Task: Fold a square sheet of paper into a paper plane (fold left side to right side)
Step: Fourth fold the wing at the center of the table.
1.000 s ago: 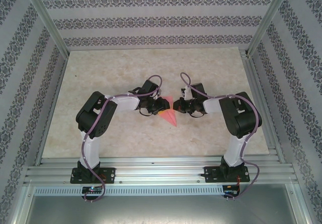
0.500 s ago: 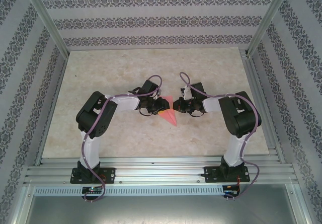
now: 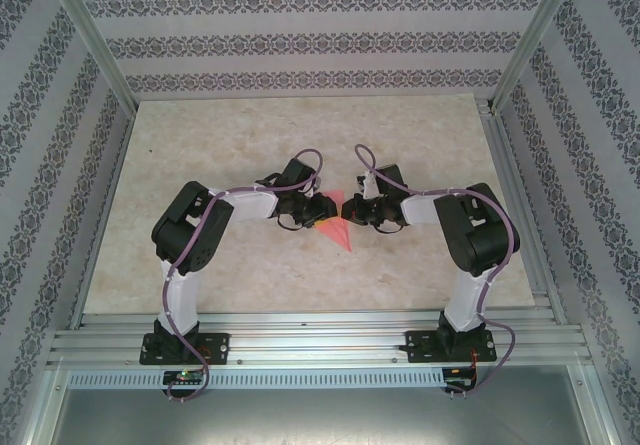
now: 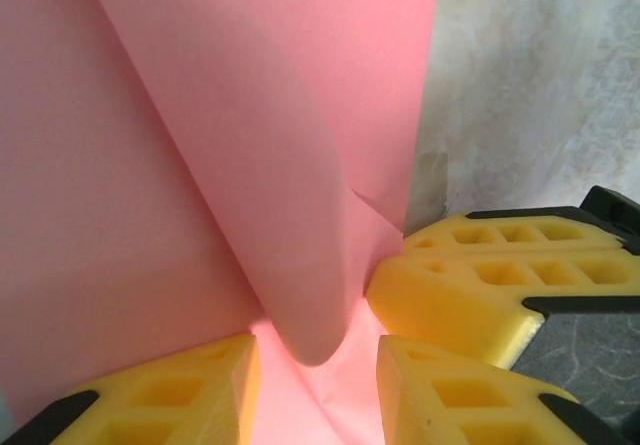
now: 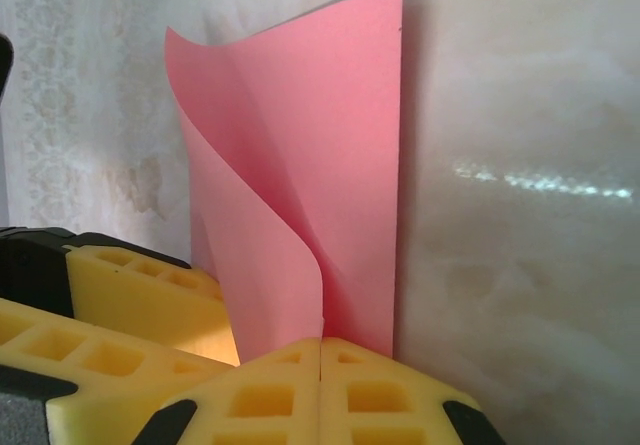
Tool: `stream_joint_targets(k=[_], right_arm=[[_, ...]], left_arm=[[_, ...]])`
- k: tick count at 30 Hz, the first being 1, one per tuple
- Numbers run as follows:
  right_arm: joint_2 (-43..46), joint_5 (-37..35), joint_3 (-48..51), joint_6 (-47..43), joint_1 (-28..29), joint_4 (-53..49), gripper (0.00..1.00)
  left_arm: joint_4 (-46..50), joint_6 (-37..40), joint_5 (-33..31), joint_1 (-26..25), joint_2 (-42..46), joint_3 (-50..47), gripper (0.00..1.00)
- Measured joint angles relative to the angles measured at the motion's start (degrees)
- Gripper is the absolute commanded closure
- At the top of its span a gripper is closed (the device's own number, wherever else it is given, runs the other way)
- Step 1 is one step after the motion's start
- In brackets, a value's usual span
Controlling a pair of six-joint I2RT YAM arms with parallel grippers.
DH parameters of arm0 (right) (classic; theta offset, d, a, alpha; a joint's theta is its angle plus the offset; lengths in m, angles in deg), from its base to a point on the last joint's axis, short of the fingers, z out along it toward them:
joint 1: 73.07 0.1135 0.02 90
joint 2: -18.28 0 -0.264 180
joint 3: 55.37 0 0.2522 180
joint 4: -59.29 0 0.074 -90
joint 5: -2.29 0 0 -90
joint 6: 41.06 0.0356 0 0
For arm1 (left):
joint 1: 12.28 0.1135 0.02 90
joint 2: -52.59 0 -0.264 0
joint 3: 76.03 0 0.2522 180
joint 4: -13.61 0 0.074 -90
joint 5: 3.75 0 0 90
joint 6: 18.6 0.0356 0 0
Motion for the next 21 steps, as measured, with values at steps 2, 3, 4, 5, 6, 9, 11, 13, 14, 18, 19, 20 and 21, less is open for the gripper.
stream_joint_targets(k=[2, 3, 4, 5, 6, 9, 11, 13, 14, 18, 19, 20, 21], right_arm=[[0.0, -0.4, 0.0, 0.0, 0.0, -0.2, 0.97], [0.0, -0.6, 0.0, 0.0, 0.0, -0.3, 0.97], [0.1, -0.8, 0.0, 0.0, 0.0, -0.4, 0.97], [0.1, -0.9, 0.0, -0.1, 0.0, -0.5, 0.97], [0.2, -1.0, 0.0, -0.2, 0.0, -0.9, 0.97], [0.3, -1.4, -0.2, -0.5, -0.1, -1.7, 0.97], [0.3, -1.5, -0.2, -0.5, -0.2, -1.9, 0.97], [0.4, -1.6, -0.2, -0.5, -0.2, -2.0, 0.97], [0.4, -1.7, -0.2, -0.5, -0.2, -2.0, 0.97], [0.4, -1.9, -0.2, -0.5, -0.2, -2.1, 0.97], [0.4, -2.0, -0.2, -0.4, -0.2, -2.1, 0.97], [0.4, -2.1, -0.2, -0.4, -0.2, -2.1, 0.97], [0.4, -2.1, -0.3, -0.5, -0.2, -2.2, 0.97]], left_arm=[[0.0, 0.0, 0.0, 0.0, 0.0, 0.0, 0.62], [0.0, 0.0, 0.0, 0.0, 0.0, 0.0, 0.62], [0.0, 0.0, 0.0, 0.0, 0.0, 0.0, 0.62], [0.0, 0.0, 0.0, 0.0, 0.0, 0.0, 0.62], [0.0, 0.0, 0.0, 0.0, 0.0, 0.0, 0.62], [0.0, 0.0, 0.0, 0.0, 0.0, 0.0, 0.62], [0.0, 0.0, 0.0, 0.0, 0.0, 0.0, 0.62], [0.0, 0.0, 0.0, 0.0, 0.0, 0.0, 0.62], [0.0, 0.0, 0.0, 0.0, 0.0, 0.0, 0.62], [0.0, 0.0, 0.0, 0.0, 0.0, 0.0, 0.62], [0.0, 0.0, 0.0, 0.0, 0.0, 0.0, 0.62], [0.0, 0.0, 0.0, 0.0, 0.0, 0.0, 0.62], [0.0, 0.0, 0.0, 0.0, 0.0, 0.0, 0.62]])
